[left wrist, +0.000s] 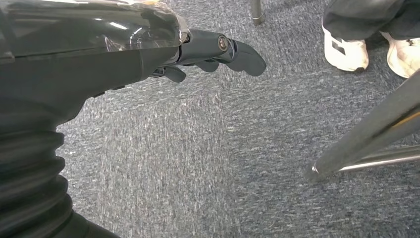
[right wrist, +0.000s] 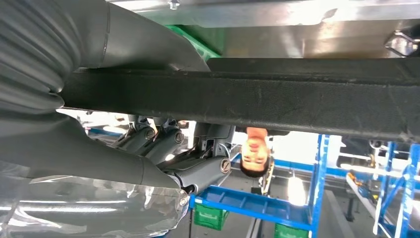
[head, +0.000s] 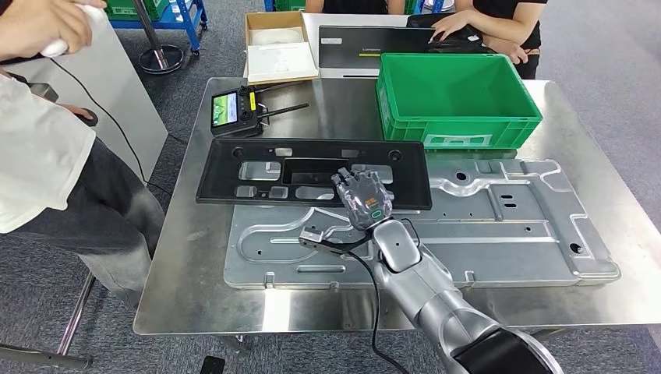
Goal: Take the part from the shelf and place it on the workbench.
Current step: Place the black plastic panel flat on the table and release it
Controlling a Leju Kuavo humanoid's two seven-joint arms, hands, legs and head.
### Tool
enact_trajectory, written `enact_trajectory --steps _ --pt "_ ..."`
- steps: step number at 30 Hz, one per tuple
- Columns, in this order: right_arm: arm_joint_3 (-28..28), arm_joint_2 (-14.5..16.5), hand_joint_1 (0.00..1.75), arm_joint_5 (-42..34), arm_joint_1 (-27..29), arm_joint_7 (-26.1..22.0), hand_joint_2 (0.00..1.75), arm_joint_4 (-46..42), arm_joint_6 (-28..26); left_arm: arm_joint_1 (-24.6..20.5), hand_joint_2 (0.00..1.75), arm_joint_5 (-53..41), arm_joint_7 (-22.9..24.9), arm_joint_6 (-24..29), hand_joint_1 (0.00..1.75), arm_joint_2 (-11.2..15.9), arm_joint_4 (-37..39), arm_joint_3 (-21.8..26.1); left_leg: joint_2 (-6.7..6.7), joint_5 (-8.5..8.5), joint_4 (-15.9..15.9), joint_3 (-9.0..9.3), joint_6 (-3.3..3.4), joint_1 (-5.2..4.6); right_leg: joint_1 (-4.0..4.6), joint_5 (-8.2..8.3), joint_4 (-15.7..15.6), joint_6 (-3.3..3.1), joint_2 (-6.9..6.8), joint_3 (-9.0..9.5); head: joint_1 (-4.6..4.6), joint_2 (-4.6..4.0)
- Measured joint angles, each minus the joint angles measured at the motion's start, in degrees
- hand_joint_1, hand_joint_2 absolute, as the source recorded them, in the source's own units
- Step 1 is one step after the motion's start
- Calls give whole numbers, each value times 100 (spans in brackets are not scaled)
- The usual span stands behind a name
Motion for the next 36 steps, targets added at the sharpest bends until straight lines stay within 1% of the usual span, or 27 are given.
enact_trajectory --steps 4,8,9,13,18,24,27,29,30,31,32,33,34,35,36 --pt "-166 -127 175 19 -221 -74 175 197 12 -16 175 21 -8 -1 0 -4 0 -13 -1 0 -3 0 0 0 0 0 0 0 -1 -2 0 0" --pt "-281 -337 0 118 -365 -296 0 418 14 -26 175 33 -22 -3 0 -4 0 -15 -1 0 -3 -1 0 0 -1 0 0 0 -1 -1 0 0" --pt "-297 -394 0 148 -376 -332 0 469 10 -27 175 32 -18 8 0 -4 0 -18 -1 0 -3 -1 0 -1 -1 0 0 0 -1 0 0 0" --pt "-372 -560 0 251 -377 -343 0 600 1 -24 0 17 67 182 0 -4 0 -37 -1 0 -3 -1 -1 -1 0 0 0 0 0 2 0 0" --pt "-454 -646 0 263 -367 -323 0 675 -1 -20 0 55 120 417 0 -4 0 -37 0 1 -13 2 -2 -1 0 -1 0 1 1 -6 -2 0" --pt "-501 -681 0 233 -321 -286 0 651 -1 -7 0 148 146 477 0 -4 0 -36 0 2 -20 5 -3 -2 0 -1 0 1 2 -4 -2 0" --pt "-628 -684 0 67 -140 -403 0 366 -1 6 0 202 115 477 0 2 0 -34 -5 -27 16 -2 29 -38 -24 -2 -27 32 -1 6 -2 0" --pt "-766 -680 0 -115 71 -541 0 -61 -1 17 0 217 74 478 0 5 0 -33 -5 -33 1 10 67 -64 -38 2 -61 71 -2 29 -2 0" --pt "-863 -672 0 -235 191 -646 0 -349 -1 25 0 230 52 478 0 7 0 -32 2 -13 -50 41 89 -55 -46 -15 -66 85 -2 43 -2 0" --pt "-988 -662 0 -366 316 -778 0 -672 -1 34 0 248 33 480 0 8 0 -30 7 12 -117 83 112 -49 -50 -70 -8 87 0 27 -1 0" --pt "-1131 -641 0 -488 441 -913 0 -1007 -1 41 0 272 18 481 0 9 0 -25 14 38 -183 124 134 -40 -49 -186 167 77 6 -51 -1 0" --pt "-1285 -620 0 -585 565 -1035 0 -1343 -1 46 0 297 5 482 0 9 0 -16 21 51 -230 154 149 -31 -41 -357 469 56 13 -201 -1 0" --pt "-1432 -602 0 -651 685 -1130 0 -1645 -1 50 0 316 -4 483 0 9 0 -7 18 52 -246 164 159 -42 -22 -538 870 38 22 -416 -1 0" --pt "-1558 -586 0 -686 800 -1196 0 -1907 -1 55 0 329 -8 484 0 9 0 2 12 50 -245 164 165 -49 -8 -673 1269 29 30 -646 -2 0" --pt "-1665 -581 0 -702 908 -1247 0 -2138 -1 67 0 338 -11 484 0 9 0 9 4 43 -236 164 166 -53 2 -702 1546 26 35 -828 -2 0"
